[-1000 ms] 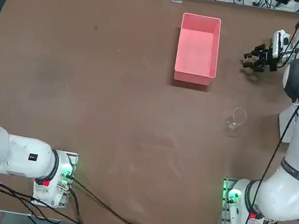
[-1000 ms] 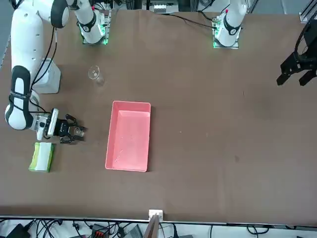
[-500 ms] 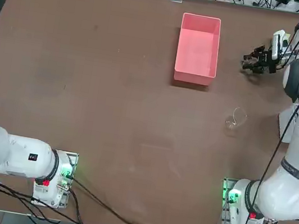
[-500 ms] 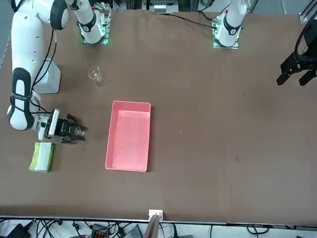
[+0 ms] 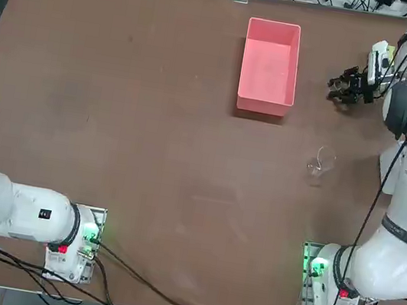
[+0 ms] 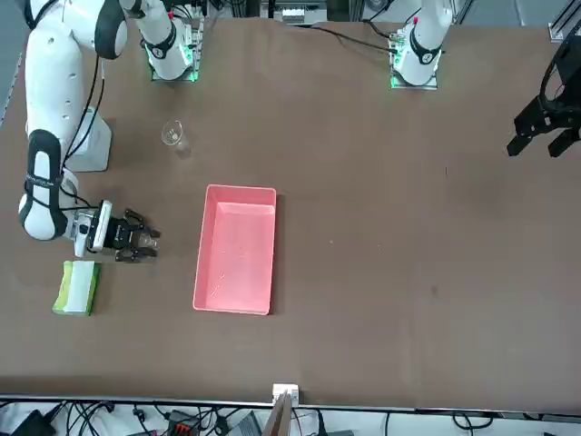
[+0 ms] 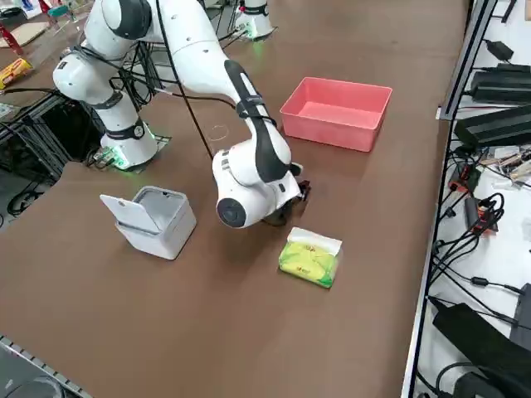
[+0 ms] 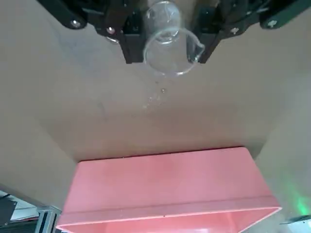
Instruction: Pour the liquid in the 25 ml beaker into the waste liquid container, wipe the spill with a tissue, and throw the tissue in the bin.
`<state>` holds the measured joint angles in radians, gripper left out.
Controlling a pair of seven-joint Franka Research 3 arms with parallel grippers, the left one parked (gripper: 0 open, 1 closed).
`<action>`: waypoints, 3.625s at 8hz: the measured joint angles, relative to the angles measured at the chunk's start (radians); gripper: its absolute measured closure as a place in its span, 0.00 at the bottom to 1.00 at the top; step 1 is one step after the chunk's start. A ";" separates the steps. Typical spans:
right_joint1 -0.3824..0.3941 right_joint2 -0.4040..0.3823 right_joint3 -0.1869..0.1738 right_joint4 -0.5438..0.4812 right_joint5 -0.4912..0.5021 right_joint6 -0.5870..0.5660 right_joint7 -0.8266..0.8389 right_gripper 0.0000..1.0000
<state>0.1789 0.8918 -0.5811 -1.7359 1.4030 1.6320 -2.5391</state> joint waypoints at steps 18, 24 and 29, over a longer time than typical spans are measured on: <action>0.026 -0.171 -0.268 -0.005 -0.239 -0.012 0.062 0.00; 0.220 -0.192 -0.474 0.019 -0.363 0.094 0.628 0.00; 0.269 -0.138 -0.473 0.198 -0.585 0.199 1.361 0.00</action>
<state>0.4483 0.7537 -1.0540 -1.5381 0.8183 1.8311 -1.1784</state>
